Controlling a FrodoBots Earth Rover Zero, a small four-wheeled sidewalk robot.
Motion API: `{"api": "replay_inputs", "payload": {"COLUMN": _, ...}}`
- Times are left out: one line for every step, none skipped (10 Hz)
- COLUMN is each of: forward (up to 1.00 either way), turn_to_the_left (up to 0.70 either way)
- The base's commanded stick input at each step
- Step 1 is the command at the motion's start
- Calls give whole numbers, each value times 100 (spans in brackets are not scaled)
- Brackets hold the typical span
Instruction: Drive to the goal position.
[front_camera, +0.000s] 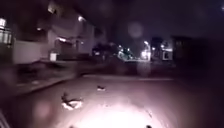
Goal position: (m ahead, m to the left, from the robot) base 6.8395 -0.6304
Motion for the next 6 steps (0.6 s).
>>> {"api": "replay_inputs", "payload": {"forward": 70, "turn_to_the_left": -2}}
{"api": "replay_inputs", "payload": {"forward": 70, "turn_to_the_left": -17}}
{"api": "replay_inputs", "payload": {"forward": 70, "turn_to_the_left": -31}}
{"api": "replay_inputs", "payload": {"forward": 70, "turn_to_the_left": -17}}
{"api": "replay_inputs", "payload": {"forward": 70, "turn_to_the_left": -3}}
{"api": "replay_inputs", "payload": {"forward": 70, "turn_to_the_left": 0}}
